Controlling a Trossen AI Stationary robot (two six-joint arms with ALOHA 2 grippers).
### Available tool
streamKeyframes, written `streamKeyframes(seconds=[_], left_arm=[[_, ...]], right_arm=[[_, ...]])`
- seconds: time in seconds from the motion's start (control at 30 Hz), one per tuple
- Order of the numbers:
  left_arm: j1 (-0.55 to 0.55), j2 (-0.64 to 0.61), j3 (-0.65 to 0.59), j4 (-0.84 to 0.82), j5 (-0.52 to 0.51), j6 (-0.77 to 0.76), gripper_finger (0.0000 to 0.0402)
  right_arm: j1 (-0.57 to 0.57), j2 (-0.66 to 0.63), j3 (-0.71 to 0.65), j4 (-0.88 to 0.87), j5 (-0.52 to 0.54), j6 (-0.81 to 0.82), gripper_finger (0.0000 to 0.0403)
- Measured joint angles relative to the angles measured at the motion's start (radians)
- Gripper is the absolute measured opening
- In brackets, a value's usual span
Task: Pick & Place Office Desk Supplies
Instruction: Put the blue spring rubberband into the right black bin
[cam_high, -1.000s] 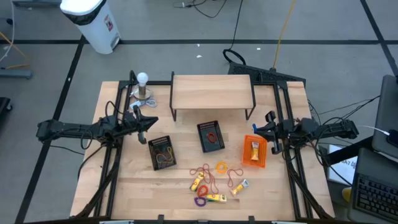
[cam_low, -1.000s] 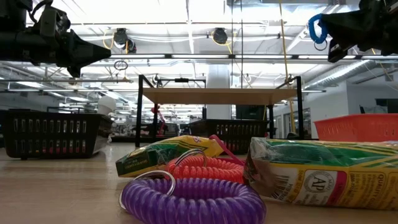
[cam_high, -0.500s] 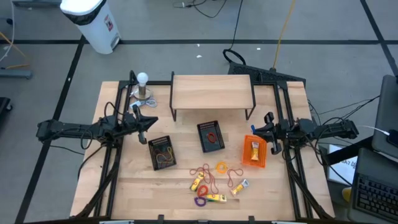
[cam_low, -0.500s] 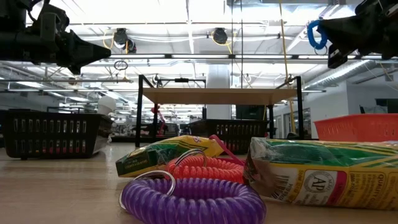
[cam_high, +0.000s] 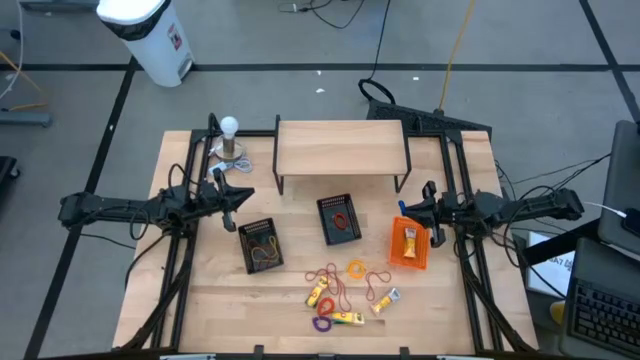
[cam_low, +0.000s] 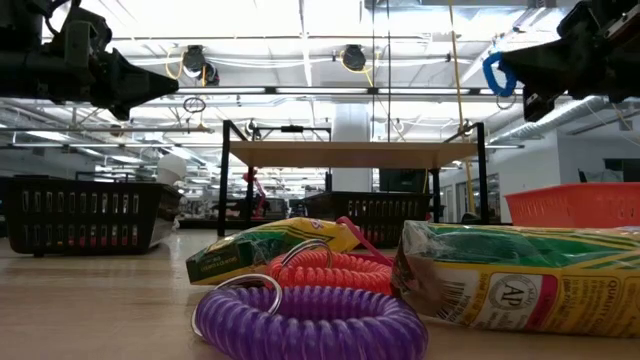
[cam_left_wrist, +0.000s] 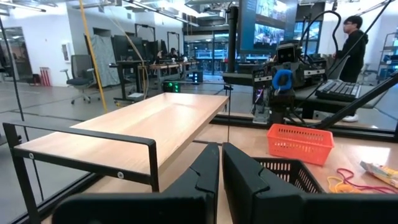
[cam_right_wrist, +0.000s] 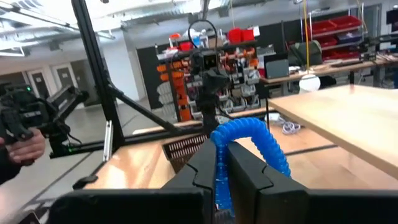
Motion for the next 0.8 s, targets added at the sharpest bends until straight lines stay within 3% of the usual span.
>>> streamKeyframes(seconds=[0.6, 0.8], left_arm=[[0.000, 0.000, 0.000, 0.000, -0.018, -0.012, 0.0019], [0.000, 0.000, 0.000, 0.000, -0.019, -0.008, 0.0019]], right_arm=[[0.000, 0.150, 0.003, 0.165, -0.002, -0.019, 0.0011], [0.000, 0.306, 0.108, 0.133, -0.004, 0.000, 0.0011]])
